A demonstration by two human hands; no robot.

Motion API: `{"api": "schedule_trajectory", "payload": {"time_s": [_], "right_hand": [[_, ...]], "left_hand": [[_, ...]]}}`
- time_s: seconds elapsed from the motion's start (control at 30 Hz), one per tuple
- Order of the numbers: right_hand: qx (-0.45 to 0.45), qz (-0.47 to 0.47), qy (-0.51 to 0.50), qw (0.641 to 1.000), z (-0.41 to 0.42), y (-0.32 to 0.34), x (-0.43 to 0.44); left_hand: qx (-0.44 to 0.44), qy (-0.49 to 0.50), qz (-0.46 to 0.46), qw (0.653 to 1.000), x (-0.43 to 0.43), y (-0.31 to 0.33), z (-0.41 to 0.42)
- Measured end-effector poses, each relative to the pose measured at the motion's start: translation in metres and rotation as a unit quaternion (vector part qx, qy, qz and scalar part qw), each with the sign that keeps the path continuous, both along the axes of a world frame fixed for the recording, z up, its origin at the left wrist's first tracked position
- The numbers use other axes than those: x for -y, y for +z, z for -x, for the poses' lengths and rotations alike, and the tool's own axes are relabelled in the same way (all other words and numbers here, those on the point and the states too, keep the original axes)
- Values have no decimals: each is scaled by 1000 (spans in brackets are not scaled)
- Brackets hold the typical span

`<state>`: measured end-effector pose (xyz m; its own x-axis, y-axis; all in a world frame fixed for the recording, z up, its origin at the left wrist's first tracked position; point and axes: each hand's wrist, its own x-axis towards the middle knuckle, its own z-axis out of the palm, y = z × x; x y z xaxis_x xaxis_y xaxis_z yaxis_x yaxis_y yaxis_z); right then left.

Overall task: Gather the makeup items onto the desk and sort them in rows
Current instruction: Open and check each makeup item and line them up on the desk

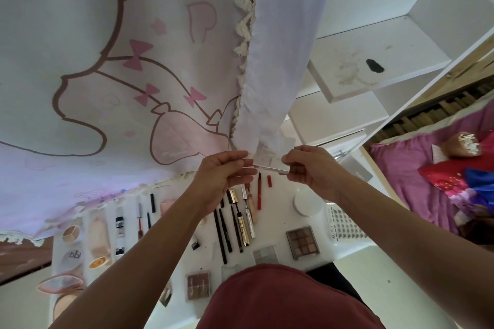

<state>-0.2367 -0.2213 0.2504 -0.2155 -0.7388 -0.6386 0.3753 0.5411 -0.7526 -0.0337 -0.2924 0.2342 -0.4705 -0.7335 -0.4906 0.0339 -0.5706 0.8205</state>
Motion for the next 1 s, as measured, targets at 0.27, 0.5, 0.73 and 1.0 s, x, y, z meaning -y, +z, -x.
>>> {"api": "schedule_trajectory", "payload": {"time_s": [0.27, 0.5, 0.73, 1.0], "right_hand": [[-83, 31, 53, 995, -10, 5, -2], [2, 6, 21, 1000, -2, 6, -1], [132, -24, -23, 991, -9, 6, -4], [-27, 25, 159, 987, 3, 8, -10]], "left_hand": [[52, -22, 64, 996, -2, 1, 4], [63, -40, 99, 992, -3, 4, 2], [87, -103, 143, 981, -9, 9, 3], [87, -87, 136, 983, -4, 13, -5]]}}
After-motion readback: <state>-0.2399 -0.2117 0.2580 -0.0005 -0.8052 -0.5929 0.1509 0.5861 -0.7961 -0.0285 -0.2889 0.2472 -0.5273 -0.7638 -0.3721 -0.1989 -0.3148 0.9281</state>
